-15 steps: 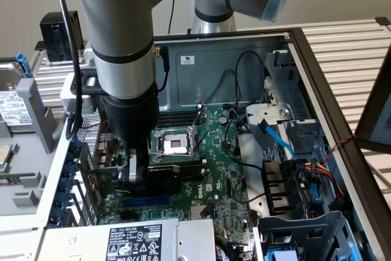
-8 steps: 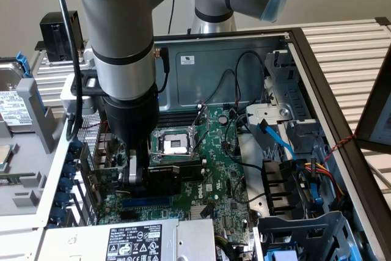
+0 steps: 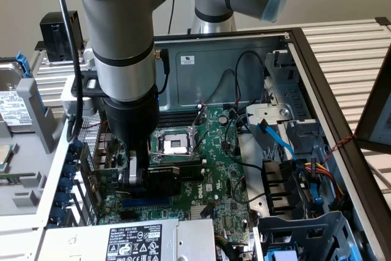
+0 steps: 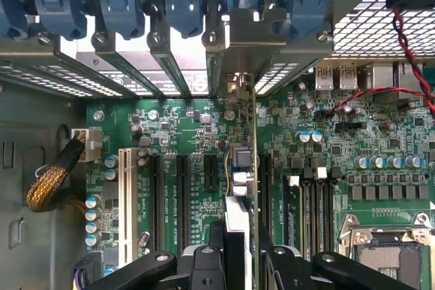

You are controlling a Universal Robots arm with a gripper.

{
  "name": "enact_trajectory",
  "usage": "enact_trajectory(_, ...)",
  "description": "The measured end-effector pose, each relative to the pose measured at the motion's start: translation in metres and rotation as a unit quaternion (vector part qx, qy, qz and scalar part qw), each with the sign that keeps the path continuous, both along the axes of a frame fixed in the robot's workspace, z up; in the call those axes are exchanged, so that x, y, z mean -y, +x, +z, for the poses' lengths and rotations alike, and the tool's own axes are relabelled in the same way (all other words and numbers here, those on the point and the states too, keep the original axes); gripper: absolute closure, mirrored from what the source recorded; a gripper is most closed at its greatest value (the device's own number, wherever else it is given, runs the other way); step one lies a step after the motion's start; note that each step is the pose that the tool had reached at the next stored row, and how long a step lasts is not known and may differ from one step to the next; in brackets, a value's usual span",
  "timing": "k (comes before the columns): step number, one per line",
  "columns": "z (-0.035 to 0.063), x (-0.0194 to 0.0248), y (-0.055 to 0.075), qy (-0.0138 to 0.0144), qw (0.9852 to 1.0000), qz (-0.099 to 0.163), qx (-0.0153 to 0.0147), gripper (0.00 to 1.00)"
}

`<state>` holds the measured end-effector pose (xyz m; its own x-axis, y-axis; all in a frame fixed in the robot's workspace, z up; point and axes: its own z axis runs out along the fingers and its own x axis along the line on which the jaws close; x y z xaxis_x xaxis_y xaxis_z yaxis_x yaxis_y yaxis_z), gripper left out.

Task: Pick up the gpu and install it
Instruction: 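Insert the gpu into the slot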

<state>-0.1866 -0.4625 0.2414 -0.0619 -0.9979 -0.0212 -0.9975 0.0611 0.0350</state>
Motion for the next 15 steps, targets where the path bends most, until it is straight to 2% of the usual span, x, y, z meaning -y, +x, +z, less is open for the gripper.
enact_trajectory(15,-0.0023,0.0000,-0.0001,-0.0001,1.0000,0.000,-0.0024,0.72)
